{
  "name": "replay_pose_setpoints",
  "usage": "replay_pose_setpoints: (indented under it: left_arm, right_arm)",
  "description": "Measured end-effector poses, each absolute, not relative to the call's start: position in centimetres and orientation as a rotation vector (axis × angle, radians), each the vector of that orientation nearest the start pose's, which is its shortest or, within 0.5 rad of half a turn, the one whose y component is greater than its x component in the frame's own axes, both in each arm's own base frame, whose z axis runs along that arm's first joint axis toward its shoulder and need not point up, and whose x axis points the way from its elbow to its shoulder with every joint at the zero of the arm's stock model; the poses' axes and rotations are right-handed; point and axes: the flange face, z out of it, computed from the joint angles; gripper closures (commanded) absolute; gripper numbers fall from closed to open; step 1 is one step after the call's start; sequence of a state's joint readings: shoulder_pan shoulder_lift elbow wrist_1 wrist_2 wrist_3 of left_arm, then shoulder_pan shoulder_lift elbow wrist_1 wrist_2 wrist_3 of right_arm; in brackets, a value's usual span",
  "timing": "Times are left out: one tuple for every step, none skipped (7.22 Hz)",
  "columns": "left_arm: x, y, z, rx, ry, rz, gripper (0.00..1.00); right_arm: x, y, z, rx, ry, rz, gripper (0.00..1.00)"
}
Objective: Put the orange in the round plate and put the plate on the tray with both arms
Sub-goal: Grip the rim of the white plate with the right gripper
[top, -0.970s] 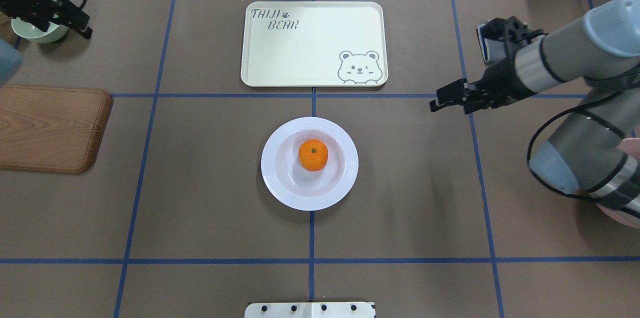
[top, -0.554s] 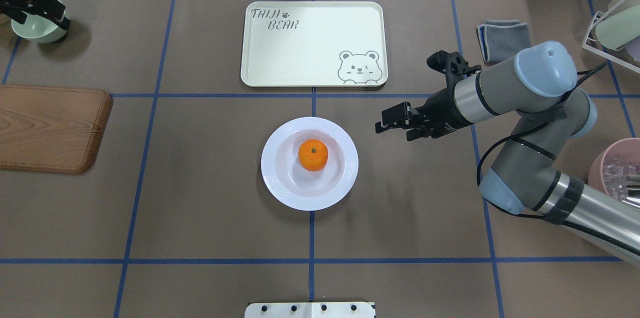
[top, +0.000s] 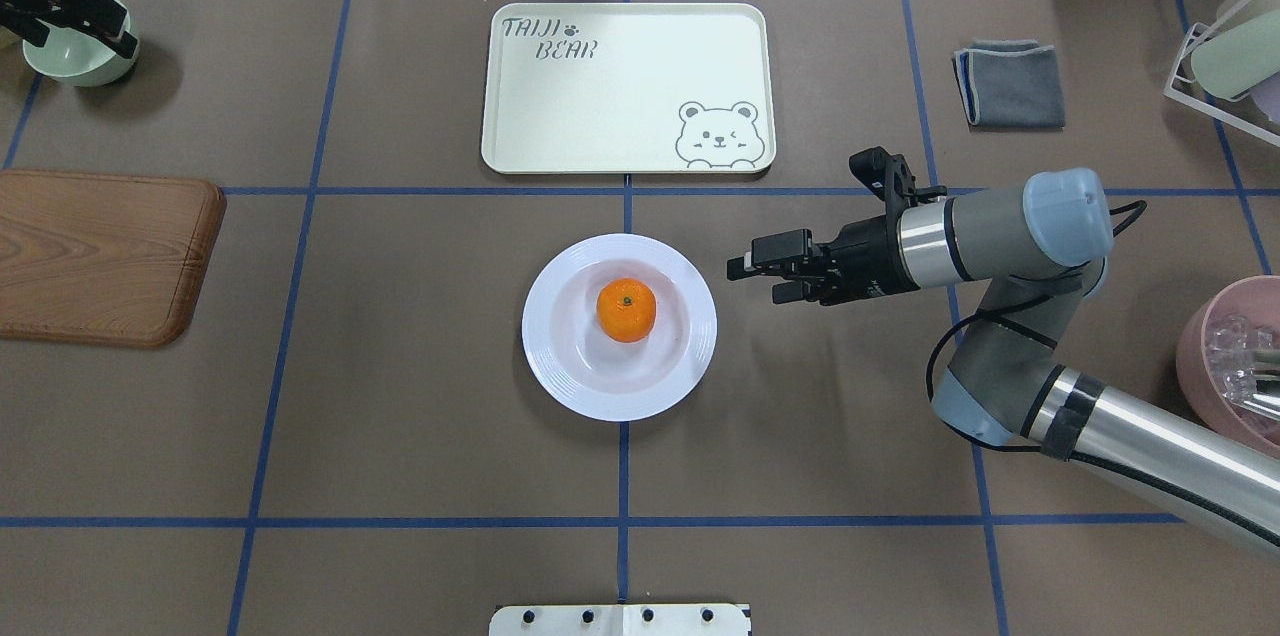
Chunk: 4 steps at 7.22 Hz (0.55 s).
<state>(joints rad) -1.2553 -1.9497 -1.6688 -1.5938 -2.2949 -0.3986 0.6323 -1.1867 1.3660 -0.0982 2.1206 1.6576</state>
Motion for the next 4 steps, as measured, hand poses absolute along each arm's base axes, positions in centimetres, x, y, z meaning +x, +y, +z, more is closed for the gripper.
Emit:
replay_pose_setpoints:
  left_arm:
    - [13.1, -61.8, 39.4, 0.202, 0.831, 0.103, 0.02]
    - [13.0, -61.8, 39.3, 0.204, 0.832, 0.103, 0.02]
    - [13.0, -61.8, 39.1, 0.206, 0.833, 0.103, 0.02]
    - [12.9, -61.7, 39.1, 0.207, 0.834, 0.102, 0.02]
  right_arm:
    - [-46.6, -42.0, 38.6, 0.042, -1.681, 0.116, 0.03]
    - [-48.0, -40.5, 38.8, 0.051, -1.723, 0.141, 0.03]
    - [-48.8, -39.5, 38.9, 0.044, -1.755, 0.164, 0.04]
    - [-49.2, -38.9, 39.0, 0.033, -1.771, 0.177, 0.04]
